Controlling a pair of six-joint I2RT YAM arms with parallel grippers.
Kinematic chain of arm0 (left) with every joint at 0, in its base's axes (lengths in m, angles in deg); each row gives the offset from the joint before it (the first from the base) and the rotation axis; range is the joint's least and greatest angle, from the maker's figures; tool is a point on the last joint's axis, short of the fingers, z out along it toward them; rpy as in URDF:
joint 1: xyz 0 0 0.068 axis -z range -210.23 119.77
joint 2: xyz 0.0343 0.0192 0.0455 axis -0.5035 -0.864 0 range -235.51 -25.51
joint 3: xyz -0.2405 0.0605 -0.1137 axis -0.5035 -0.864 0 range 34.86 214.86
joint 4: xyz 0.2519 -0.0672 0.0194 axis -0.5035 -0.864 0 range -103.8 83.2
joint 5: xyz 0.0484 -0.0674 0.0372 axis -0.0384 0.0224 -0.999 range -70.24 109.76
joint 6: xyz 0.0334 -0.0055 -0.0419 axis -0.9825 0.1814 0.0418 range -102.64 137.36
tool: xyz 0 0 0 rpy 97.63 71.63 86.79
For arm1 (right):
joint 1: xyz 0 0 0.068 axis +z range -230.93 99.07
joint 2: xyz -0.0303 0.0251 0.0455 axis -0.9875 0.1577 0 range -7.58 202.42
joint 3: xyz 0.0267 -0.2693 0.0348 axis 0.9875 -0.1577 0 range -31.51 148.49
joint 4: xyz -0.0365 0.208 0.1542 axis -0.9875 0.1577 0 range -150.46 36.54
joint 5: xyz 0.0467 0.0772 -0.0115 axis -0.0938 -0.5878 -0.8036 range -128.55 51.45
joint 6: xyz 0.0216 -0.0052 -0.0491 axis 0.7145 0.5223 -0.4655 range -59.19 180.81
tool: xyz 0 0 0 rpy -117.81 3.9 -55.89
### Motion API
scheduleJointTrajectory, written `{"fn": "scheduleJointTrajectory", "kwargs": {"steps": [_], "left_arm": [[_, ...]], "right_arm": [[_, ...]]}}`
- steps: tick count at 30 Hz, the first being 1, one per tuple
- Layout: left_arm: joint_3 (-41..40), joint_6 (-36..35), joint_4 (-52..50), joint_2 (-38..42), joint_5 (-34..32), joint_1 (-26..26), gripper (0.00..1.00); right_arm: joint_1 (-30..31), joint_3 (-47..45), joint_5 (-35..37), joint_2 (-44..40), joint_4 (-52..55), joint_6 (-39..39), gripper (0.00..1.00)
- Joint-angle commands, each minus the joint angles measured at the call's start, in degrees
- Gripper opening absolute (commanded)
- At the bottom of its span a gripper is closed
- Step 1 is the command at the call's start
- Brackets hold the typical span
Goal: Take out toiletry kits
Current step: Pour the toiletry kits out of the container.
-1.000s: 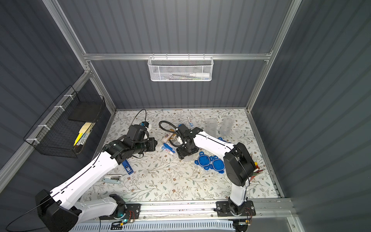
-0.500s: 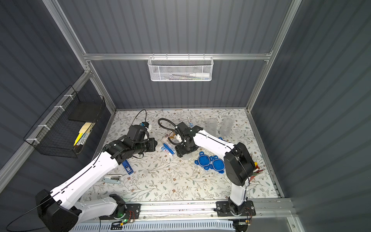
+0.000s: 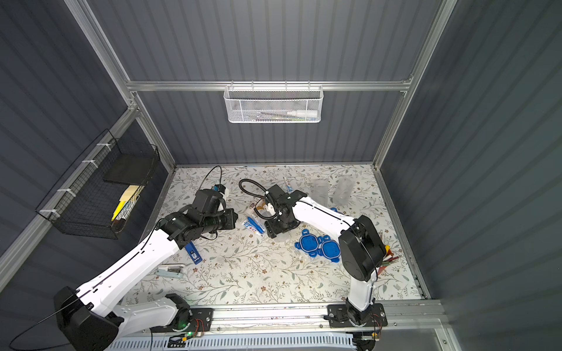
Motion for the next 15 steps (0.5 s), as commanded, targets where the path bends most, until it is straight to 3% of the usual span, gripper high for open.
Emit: {"fn": "scheduleJointTrajectory", "kwargs": {"steps": [1,8,15], "left_arm": [[0.5,-0.1,-1.2,0.9,-1.4,0.0,0.18],[1.0,-0.4,-2.0,1.8,-3.0,-0.1,0.24],[1.4,-0.2,-3.9,2.9,-6.4,-0.2,0.18]], "right_arm": [[0.1,-0.4,1.5,-2.8,-0.9,0.7,0.32],[-0.1,-0.3,1.5,-4.7,-2.2,1.4,0.29],[-0.1,1.6,-1.4,-3.7,-7.4,6.6,0.19]]}}
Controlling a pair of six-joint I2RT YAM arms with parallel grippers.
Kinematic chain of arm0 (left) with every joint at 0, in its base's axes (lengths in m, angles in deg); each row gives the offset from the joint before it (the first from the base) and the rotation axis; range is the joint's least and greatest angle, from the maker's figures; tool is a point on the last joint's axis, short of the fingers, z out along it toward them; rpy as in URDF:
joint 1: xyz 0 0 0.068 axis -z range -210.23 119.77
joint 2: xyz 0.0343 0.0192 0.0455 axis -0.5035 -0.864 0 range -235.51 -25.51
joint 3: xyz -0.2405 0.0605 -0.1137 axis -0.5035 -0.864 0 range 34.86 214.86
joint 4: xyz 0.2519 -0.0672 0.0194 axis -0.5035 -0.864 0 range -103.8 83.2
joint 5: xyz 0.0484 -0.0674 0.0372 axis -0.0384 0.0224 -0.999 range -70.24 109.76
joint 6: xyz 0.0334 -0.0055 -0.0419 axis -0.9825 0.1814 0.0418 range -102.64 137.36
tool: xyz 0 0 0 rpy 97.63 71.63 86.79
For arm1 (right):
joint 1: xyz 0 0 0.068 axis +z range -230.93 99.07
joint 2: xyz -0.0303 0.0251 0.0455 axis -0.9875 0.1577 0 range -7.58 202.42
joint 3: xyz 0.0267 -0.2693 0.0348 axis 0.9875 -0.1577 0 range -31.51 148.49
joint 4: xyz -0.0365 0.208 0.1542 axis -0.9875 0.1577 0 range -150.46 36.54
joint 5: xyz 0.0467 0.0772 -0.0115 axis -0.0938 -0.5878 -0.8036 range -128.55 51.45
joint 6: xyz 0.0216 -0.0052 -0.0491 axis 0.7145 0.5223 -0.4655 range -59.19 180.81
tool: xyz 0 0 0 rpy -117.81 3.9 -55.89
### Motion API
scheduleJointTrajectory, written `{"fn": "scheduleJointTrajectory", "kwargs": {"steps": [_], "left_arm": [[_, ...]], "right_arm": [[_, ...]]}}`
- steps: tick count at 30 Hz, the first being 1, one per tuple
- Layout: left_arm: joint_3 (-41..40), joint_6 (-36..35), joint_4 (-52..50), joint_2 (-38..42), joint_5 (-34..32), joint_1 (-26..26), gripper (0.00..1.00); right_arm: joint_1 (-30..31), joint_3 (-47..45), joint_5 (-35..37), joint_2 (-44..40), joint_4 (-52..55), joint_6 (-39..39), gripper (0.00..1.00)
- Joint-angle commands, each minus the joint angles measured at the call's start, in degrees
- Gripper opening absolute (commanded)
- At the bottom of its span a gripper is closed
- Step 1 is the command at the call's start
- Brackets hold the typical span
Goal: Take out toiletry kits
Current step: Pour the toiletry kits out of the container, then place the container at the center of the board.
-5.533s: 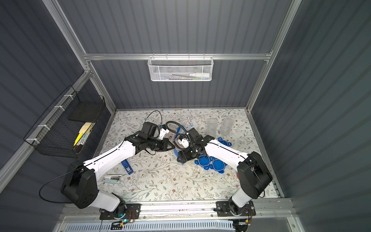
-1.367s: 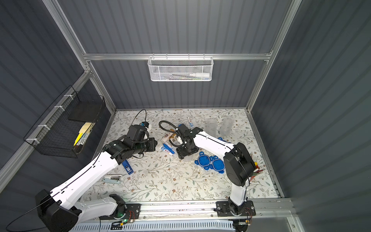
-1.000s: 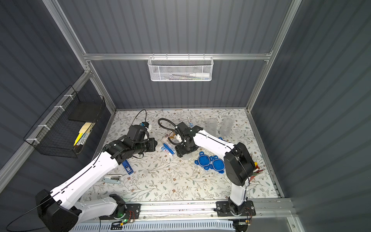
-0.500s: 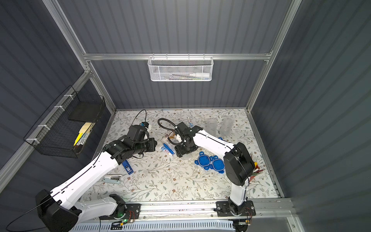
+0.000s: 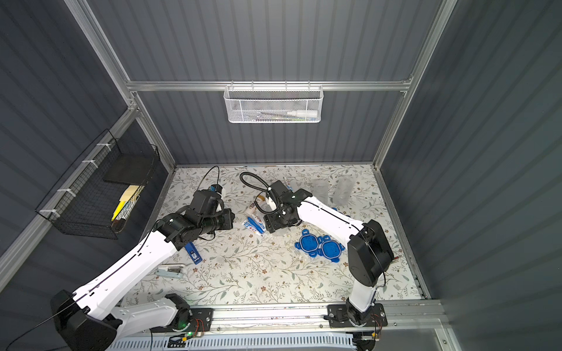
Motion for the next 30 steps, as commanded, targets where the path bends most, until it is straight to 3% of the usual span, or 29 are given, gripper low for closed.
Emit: {"fn": "scheduleJointTrajectory", "kwargs": {"steps": [1,8,30], "left_arm": [[1.1,0.1,-2.4,1.9,-3.6,-0.3,0.18],[-1.3,2.5,-2.8,5.4,-8.5,-0.9,0.18],[-4.5,5.0,-3.2,10.4,-9.4,-1.3,0.2]], "right_arm": [[0.0,2.1,-2.2,0.2,-4.2,4.0,0.18],[0.8,7.7,-2.6,4.6,-7.6,8.7,0.13],[5.1,24.2,2.7,21.2,-15.6,15.4,0.1]]}}
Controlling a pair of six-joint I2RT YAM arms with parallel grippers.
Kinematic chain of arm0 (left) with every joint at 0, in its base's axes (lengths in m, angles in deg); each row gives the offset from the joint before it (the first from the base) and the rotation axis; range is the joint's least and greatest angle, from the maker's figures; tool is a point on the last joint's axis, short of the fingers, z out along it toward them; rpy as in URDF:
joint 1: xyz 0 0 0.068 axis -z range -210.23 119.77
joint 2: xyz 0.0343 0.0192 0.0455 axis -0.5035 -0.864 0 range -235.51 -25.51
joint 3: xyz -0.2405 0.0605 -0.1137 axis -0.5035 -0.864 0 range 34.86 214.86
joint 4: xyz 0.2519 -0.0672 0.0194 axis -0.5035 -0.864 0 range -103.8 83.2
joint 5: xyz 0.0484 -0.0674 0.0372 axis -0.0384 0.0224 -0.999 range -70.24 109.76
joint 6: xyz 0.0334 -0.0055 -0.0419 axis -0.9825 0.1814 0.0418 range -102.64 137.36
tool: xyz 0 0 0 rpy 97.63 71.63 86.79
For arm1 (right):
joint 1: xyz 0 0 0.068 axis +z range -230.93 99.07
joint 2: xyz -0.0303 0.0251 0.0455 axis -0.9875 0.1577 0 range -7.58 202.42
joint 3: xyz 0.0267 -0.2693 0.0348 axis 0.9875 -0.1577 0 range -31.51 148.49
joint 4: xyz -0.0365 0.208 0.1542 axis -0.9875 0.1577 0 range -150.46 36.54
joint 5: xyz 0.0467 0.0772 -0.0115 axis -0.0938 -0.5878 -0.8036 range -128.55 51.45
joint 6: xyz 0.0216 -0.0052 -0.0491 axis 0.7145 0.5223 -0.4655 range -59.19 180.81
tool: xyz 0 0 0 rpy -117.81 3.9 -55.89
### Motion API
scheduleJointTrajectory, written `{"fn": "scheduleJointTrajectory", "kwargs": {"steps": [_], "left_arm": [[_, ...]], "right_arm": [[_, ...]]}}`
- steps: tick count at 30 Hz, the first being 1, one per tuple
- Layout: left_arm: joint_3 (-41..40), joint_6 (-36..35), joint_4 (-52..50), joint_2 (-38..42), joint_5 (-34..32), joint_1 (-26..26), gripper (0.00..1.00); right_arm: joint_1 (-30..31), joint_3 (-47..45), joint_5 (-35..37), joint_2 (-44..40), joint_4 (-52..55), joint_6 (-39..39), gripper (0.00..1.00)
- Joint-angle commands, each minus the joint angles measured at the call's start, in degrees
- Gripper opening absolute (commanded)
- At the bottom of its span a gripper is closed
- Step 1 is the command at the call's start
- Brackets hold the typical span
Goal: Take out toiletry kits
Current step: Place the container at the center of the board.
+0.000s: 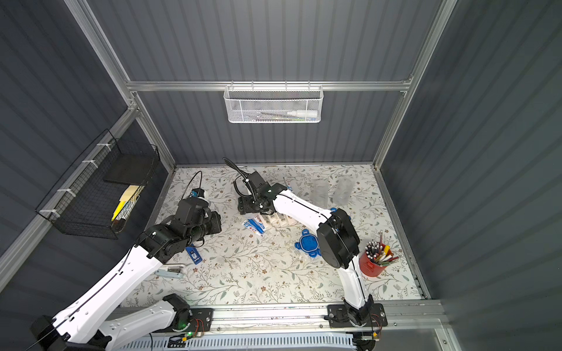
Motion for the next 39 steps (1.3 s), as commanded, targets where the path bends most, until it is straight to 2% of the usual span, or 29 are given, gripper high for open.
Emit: {"fn": "scheduleJointTrajectory", "kwargs": {"steps": [1,12,18,26,39], "left_arm": [[-0.6,1.0,-1.5,1.2,-1.3,-0.4,0.19],[-2.9,2.4,-3.8,4.6,-2.0,-0.4,0.2],[-3.7,3.3,-5.9,7.3,-3.4,-0.4,0.2],[-4.5,4.6,-8.4,9.8,-4.1,-0.4,0.21],[-4.7,5.7,-12.1,13.2,-6.0,-0.4,0.22]], "right_arm": [[0.9,3.6,1.8,2.6,-2.2,1.3,0.1],[2.8,12.6,5.1,10.8,-3.7,1.8,0.11],[4.1,12.7,9.1,13.3,-12.2,1.6,0.12],[6.3,12.9,15.1,17.3,-23.2,-2.3,0.12],[8.0,22.9,20.6,27.3,-21.2,-2.0,0.19]]}}
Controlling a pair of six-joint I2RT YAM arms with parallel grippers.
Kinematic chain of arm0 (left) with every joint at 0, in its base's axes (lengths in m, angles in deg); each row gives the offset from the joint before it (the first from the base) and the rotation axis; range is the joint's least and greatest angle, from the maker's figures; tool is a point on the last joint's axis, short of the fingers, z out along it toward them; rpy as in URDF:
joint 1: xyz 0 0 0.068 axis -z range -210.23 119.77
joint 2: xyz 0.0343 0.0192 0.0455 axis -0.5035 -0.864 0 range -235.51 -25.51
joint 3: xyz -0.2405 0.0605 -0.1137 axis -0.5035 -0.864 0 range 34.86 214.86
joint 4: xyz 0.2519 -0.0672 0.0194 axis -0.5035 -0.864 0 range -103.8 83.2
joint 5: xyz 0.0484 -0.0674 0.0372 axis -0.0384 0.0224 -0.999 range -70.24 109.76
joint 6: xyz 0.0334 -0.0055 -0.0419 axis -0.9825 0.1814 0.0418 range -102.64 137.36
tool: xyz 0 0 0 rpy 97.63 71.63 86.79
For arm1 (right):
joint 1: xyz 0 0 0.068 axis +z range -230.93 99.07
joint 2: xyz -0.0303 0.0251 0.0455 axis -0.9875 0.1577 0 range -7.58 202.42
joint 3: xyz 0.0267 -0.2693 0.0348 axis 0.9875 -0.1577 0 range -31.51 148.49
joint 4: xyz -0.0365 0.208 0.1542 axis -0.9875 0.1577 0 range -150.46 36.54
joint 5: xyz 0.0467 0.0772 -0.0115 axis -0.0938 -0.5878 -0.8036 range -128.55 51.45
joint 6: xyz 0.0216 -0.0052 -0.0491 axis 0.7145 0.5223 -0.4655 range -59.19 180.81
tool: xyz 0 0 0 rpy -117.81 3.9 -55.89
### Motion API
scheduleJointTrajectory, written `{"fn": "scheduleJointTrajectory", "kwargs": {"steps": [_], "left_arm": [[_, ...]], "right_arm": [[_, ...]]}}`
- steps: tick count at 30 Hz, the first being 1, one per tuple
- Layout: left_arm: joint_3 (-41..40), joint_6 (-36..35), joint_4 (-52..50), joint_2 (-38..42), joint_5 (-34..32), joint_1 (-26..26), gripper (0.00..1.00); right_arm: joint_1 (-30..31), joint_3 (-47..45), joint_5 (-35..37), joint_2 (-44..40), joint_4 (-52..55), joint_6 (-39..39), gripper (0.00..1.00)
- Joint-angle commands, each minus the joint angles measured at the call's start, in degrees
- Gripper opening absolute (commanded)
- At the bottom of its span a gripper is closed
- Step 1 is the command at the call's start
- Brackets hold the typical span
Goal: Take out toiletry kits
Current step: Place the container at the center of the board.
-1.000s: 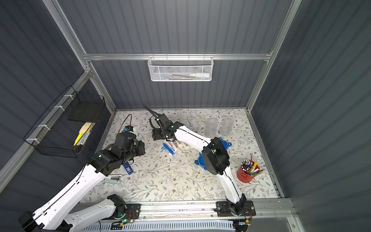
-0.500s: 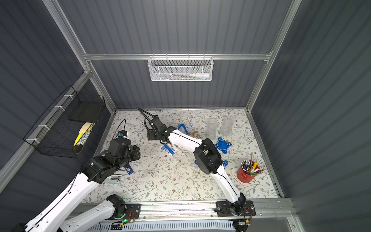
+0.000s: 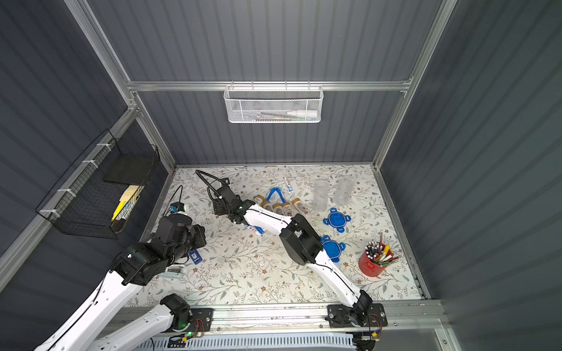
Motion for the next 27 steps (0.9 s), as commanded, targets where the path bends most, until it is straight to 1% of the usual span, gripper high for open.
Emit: {"fn": "scheduleJointTrajectory", "kwargs": {"steps": [1,3,11,18,21,24,27], "left_arm": [[-0.6,0.8,-2.1,0.6,-1.3,-0.4,0.22],[-0.7,0.8,-2.0,0.5,-1.4,-0.4,0.22],[-1.2,0.8,-1.0,-0.5,-1.0,-0.4,0.25],[-1.6,0.9,-0.8,-0.5,-0.9,-0.4,0.26],[-1.6,0.9,-0.8,-0.5,-0.9,-0.4,0.27],[-1.6,0.9,-0.7,-0.6,-0.9,-0.4,0.27],[-1.6,0.9,-0.6,-0.8,-1.0,-0.4,0.27]], "right_arm": [[0.3,2.0,3.0,1.5,0.3,-0.1,0.2],[0.3,2.0,3.5,2.0,0.4,0.1,0.23],[0.3,5.4,4.7,4.8,3.5,-0.9,0.29],[0.2,5.8,5.2,6.4,4.6,-0.4,0.39],[0.2,5.8,5.4,6.8,4.9,-0.3,0.48],[0.2,5.8,5.6,6.9,5.1,0.0,0.67],[0.2,5.8,5.4,6.7,5.0,0.0,0.74]]}}
